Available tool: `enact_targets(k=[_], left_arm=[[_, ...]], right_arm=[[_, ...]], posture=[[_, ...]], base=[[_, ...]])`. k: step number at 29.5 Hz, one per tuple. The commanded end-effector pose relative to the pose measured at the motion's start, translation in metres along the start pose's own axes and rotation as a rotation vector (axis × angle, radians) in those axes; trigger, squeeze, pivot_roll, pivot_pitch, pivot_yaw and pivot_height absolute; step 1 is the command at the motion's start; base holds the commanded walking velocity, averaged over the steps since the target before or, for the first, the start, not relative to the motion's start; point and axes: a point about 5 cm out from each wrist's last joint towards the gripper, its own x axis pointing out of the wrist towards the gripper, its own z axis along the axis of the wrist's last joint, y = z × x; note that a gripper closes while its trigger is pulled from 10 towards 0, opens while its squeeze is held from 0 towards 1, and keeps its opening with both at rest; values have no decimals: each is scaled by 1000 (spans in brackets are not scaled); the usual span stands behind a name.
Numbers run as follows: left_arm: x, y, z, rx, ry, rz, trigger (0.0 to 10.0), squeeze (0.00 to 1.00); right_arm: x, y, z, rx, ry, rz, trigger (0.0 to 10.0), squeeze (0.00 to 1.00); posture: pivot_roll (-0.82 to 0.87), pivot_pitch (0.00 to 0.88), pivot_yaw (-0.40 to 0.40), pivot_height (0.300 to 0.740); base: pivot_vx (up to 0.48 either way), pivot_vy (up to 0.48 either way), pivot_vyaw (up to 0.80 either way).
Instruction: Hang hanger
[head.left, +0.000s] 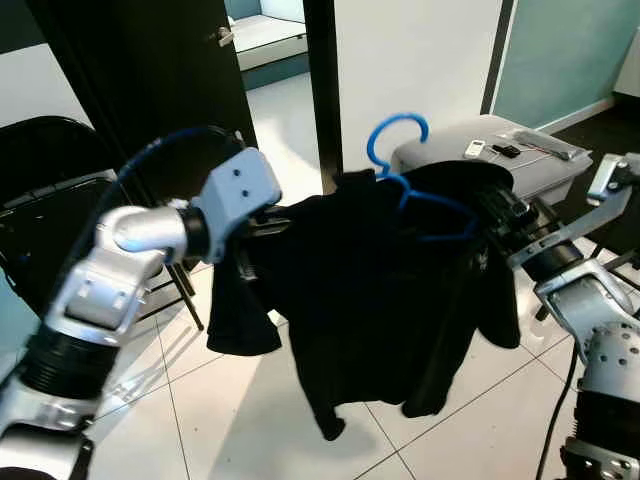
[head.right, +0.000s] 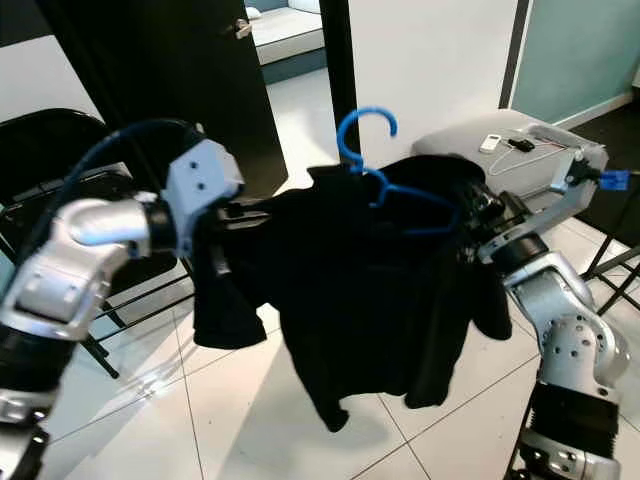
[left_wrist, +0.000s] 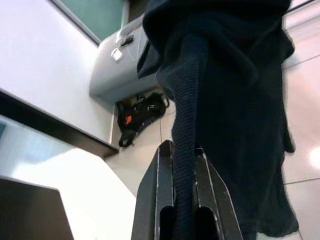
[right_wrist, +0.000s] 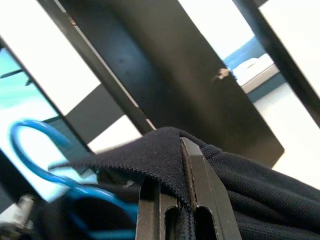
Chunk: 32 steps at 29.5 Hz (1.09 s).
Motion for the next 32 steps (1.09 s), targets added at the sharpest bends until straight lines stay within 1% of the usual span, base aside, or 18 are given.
enact_targets(k=[1, 3, 4, 6, 7, 9, 10, 11, 14, 16, 17, 18, 22, 28, 29, 30, 31, 32], left_arm=[[1, -3, -9, -11, 48, 51, 0, 0], [5, -8, -12, -21, 61, 70, 0, 0], [5, -8, -12, -21, 61, 70, 0, 0], [13, -17, -18, -37, 79, 129, 0, 0], [13, -17, -18, -37, 79, 129, 0, 0], [20, -21, -18, -74, 68, 223, 0, 0], [20, -21, -18, -74, 68, 223, 0, 0], [24, -22, -17, -100, 59, 290, 0, 0], [25, -22, -17, -107, 64, 324, 0, 0], [24, -17, -21, -143, 89, 427, 0, 0], [24, -17, -21, -143, 89, 427, 0, 0], [23, -16, -23, -150, 101, 461, 0, 0], [17, -12, -35, -199, 164, 583, 0, 0], [20, -16, -36, -198, 163, 575, 0, 0], [21, -19, -34, -192, 139, 553, 0, 0], [21, -19, -34, -192, 139, 553, 0, 0], [22, -22, -30, -192, 105, 527, 0, 0], [24, -25, -25, -185, 58, 482, 0, 0]], right_arm=[[7, 14, 3, 3, -18, 62, 0, 0], [9, 15, 4, 1, -22, 65, 0, 0], [9, 15, 4, 1, -22, 65, 0, 0], [15, 19, 5, 2, -32, 72, 0, 0], [15, 19, 5, 2, -32, 72, 0, 0], [19, 22, 4, 5, -36, 73, 0, 0], [19, 22, 4, 5, -36, 73, 0, 0], [22, 23, 2, 9, -37, 69, 0, 0], [23, 23, 1, 7, -36, 62, 0, 0], [25, 19, 2, -6, -42, 25, 0, 0], [25, 19, 2, -6, -42, 25, 0, 0], [25, 18, 3, -10, -46, 9, 0, 0], [26, 3, 24, -34, -126, -97, 0, 0], [27, -2, 30, -39, -145, -128, 0, 0], [27, -4, 25, -49, -103, -137, 0, 0], [27, -4, 25, -49, -103, -137, 0, 0], [27, -1, 15, -74, -29, -107, 0, 0], [27, 6, 4, -95, 37, -53, 0, 0]], posture=[[-104, 14, 82, 740], [-104, 14, 81, 740], [-104, 14, 81, 740], [-108, 15, 81, 740], [-108, 15, 81, 740], [-107, 17, 77, 740], [-107, 17, 77, 740], [-105, 15, 75, 740], [-106, 17, 75, 740], [-108, 18, 73, 740], [-108, 18, 73, 740], [-108, 18, 73, 740], [-112, 19, 74, 740], [-113, 20, 72, 740], [-113, 20, 70, 740], [-113, 20, 70, 740], [-112, 20, 66, 740], [-111, 21, 64, 740]], base=[[0, 0, 0], [0, 0, 0], [0, 0, 0], [0, 0, 0], [0, 0, 0], [0, 0, 0], [0, 0, 0], [0, 0, 0], [0, 0, 0], [0, 0, 0], [0, 0, 0], [0, 0, 0], [0, 0, 0], [0, 0, 0], [0, 0, 0], [0, 0, 0], [0, 0, 0], [0, 0, 0]])
